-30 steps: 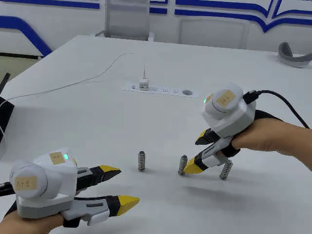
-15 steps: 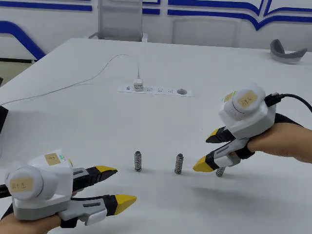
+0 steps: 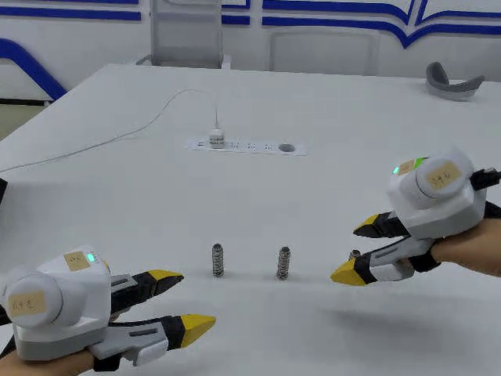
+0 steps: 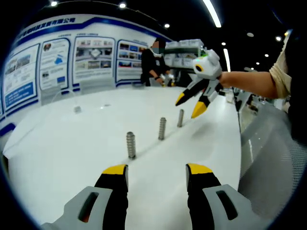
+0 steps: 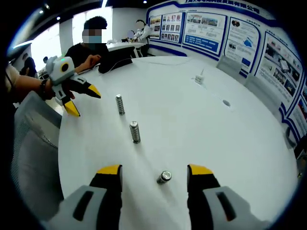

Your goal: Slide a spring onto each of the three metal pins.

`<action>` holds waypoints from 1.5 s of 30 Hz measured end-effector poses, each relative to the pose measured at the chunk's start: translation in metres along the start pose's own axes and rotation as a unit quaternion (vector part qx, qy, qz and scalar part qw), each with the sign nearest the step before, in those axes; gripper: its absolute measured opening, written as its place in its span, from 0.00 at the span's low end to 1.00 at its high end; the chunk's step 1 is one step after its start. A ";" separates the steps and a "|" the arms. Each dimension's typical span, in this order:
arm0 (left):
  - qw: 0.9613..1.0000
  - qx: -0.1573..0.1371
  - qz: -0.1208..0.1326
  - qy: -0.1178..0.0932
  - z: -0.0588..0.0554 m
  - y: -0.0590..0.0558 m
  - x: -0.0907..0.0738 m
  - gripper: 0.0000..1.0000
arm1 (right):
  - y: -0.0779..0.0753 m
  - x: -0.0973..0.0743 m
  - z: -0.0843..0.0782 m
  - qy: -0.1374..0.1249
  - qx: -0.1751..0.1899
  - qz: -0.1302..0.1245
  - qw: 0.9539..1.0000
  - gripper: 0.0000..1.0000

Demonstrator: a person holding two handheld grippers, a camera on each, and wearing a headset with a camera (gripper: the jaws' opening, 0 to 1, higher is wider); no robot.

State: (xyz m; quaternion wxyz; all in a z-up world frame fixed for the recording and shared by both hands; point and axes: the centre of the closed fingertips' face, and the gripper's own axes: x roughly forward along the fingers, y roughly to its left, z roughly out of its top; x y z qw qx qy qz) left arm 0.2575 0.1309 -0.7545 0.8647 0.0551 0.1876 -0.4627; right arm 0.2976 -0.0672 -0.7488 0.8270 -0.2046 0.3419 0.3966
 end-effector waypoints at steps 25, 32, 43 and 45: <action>1.000 -0.013 0.000 0.002 -0.007 -0.001 -0.003 0.51 | 0.025 -0.025 -0.026 -0.053 0.037 -0.022 0.998 0.59; 1.000 -0.017 0.000 0.003 -0.011 -0.003 -0.005 0.51 | 0.028 -0.033 -0.025 -0.077 0.057 -0.035 0.995 0.60; 1.000 -0.024 0.003 0.004 -0.016 -0.002 -0.007 0.51 | 0.033 -0.033 -0.023 -0.098 0.080 -0.044 0.991 0.60; 1.000 -0.026 0.003 0.004 -0.017 -0.001 -0.007 0.51 | 0.034 -0.032 -0.023 -0.096 0.079 -0.043 0.991 0.60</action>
